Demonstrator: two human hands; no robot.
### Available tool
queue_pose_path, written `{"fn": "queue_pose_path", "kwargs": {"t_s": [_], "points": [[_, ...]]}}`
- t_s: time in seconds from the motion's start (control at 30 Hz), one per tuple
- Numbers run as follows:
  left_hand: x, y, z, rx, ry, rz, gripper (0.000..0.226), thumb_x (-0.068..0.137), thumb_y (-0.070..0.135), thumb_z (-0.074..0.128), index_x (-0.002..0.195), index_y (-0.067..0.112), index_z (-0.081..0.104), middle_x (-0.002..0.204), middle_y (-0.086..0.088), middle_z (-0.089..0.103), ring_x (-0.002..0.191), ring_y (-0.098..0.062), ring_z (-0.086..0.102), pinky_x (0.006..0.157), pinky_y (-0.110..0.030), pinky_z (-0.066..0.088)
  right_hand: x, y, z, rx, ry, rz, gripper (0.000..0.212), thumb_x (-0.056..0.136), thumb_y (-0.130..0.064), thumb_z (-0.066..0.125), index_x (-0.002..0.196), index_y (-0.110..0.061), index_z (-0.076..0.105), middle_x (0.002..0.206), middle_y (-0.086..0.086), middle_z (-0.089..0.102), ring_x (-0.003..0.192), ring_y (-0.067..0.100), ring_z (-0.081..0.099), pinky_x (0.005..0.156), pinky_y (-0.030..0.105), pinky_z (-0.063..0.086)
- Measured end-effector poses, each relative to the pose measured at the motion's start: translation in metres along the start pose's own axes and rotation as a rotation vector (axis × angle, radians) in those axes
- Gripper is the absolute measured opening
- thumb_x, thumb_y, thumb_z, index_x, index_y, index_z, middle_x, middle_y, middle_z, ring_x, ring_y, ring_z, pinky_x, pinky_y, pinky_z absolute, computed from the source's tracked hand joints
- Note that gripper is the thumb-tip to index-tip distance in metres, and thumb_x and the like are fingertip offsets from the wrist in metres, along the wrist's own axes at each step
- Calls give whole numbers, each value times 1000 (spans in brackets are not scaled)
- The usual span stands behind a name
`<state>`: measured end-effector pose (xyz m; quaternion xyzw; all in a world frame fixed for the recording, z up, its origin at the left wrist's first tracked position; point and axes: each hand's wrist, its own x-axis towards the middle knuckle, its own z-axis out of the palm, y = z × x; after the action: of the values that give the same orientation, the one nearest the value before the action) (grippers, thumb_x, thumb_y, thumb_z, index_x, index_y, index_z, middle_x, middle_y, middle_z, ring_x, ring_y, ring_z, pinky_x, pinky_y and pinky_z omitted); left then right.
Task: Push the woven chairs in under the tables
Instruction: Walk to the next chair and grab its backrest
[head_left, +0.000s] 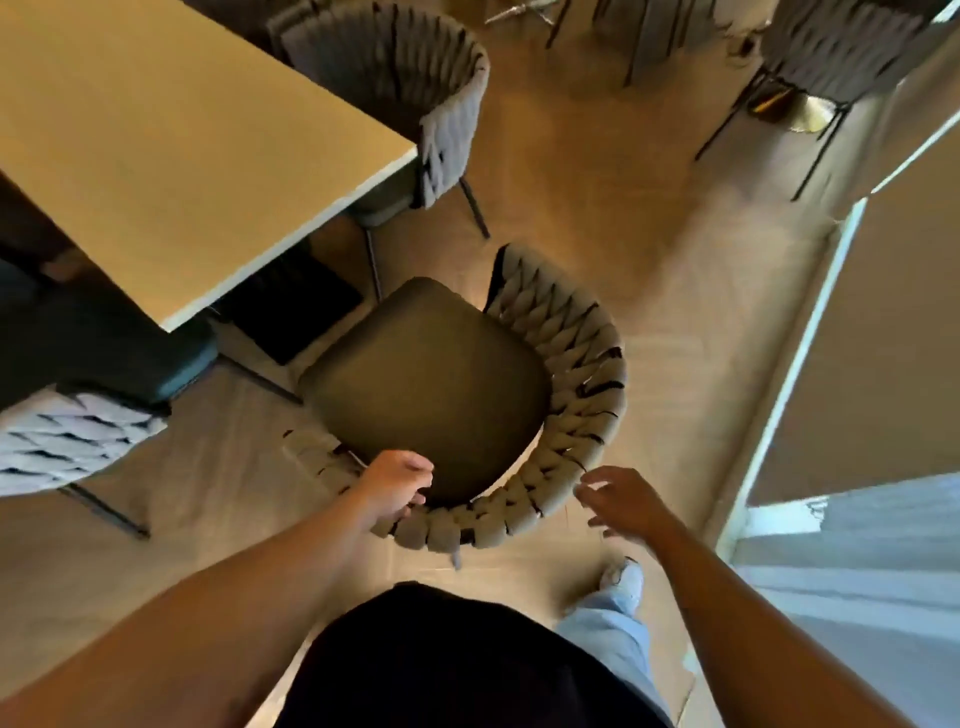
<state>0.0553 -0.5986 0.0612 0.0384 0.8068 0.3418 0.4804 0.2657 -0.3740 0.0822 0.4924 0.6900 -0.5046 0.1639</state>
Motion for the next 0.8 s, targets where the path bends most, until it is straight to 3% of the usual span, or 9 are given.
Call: {"fn": "queue_pose_path", "kwargs": {"t_s": [0.07, 0.13, 0.2, 0.27, 0.37, 0.47, 0.53, 0.63, 0.8], "points": [[-4, -3, 29, -122, 128, -108, 14, 96, 8, 59, 108, 10, 67, 87, -10, 67, 63, -17, 63, 49, -24, 47, 27, -7, -34, -92, -99, -66, 29, 91, -33, 70, 113, -14, 65, 94, 18, 75, 77, 34, 74, 73, 43, 60], [-17, -5, 60, -260, 245, -225, 11, 95, 4, 57, 91, 6, 67, 73, -15, 62, 55, -24, 56, 52, -27, 43, 43, -11, -65, -171, -199, -72, 28, 93, -33, 69, 115, -15, 62, 101, 15, 73, 79, 32, 74, 73, 43, 60], [-29, -5, 96, -407, 330, -329, 18, 93, 6, 55, 78, 8, 63, 76, -19, 61, 63, -26, 57, 57, -33, 46, 62, -12, -90, -239, -289, -39, 31, 94, -34, 68, 117, -15, 60, 109, 16, 71, 76, 27, 72, 66, 35, 59], [-36, -3, 130, -557, 389, -425, 16, 93, 10, 57, 77, 9, 60, 82, -17, 63, 68, -27, 59, 63, -35, 50, 84, -17, -107, -257, -328, 3, 33, 94, -33, 69, 118, -12, 59, 111, 21, 69, 78, 29, 71, 66, 33, 57], [-35, -8, 174, -804, 436, -579, 16, 95, 18, 62, 89, 3, 62, 82, -15, 65, 68, -28, 61, 67, -36, 51, 114, -24, -114, -265, -286, 71, 40, 94, -36, 67, 117, -5, 57, 107, 21, 68, 82, 32, 70, 68, 36, 58], [-25, -11, 203, -981, 451, -675, 42, 91, 41, 67, 104, 1, 60, 92, -17, 70, 79, -32, 69, 68, -39, 59, 137, -29, -110, -228, -210, 114, 42, 95, -41, 64, 109, -3, 51, 97, 22, 66, 76, 33, 69, 63, 41, 59], [-16, -6, 211, -1091, 449, -685, 50, 89, 49, 67, 109, 4, 55, 97, -20, 69, 85, -36, 71, 70, -45, 62, 148, -32, -105, -183, -166, 153, 38, 97, -38, 62, 103, -3, 51, 91, 21, 65, 74, 37, 71, 68, 48, 62], [7, 3, 214, -1223, 454, -644, 49, 91, 42, 64, 118, 4, 51, 101, -24, 69, 84, -38, 72, 66, -46, 62, 167, -37, -94, -151, -133, 192, 26, 94, -29, 62, 88, -6, 52, 87, 21, 67, 75, 41, 74, 79, 55, 63], [18, 15, 224, -1417, 538, -606, 39, 95, 20, 64, 130, 8, 50, 107, -22, 68, 83, -38, 74, 64, -44, 61, 194, -27, -95, -33, -227, 297, 36, 87, -31, 69, 112, -7, 61, 98, 20, 74, 81, 41, 75, 79, 57, 62]]}}
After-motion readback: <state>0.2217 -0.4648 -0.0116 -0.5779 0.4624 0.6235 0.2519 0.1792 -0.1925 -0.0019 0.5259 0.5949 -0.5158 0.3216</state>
